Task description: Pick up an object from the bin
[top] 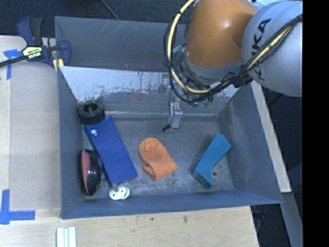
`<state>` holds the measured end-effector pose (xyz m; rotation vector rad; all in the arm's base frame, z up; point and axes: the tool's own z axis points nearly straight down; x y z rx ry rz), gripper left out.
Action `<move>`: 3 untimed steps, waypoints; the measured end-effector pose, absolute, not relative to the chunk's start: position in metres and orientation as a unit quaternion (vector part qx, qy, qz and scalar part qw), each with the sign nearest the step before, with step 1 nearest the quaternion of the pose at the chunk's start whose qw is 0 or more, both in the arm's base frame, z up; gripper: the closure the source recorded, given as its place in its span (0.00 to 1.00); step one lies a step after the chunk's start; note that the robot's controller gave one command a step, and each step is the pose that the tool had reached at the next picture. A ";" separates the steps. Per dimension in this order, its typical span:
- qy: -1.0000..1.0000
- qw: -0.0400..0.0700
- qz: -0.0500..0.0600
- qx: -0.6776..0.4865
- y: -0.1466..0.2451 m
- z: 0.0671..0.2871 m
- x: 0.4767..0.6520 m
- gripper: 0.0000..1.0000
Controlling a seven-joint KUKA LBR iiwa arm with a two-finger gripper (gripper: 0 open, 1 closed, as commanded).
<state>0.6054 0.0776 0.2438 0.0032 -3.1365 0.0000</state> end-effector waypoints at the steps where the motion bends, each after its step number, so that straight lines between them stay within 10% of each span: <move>1: -1.000 0.000 0.000 0.001 0.077 0.247 0.606 0.00; 2: -0.999 0.002 0.000 0.046 0.069 0.267 0.596 0.00; 3: -0.996 -0.007 0.000 0.094 0.060 0.251 0.549 0.00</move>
Offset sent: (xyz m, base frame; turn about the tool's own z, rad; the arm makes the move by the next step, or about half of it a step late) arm -0.0269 -0.0296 0.0685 -0.2424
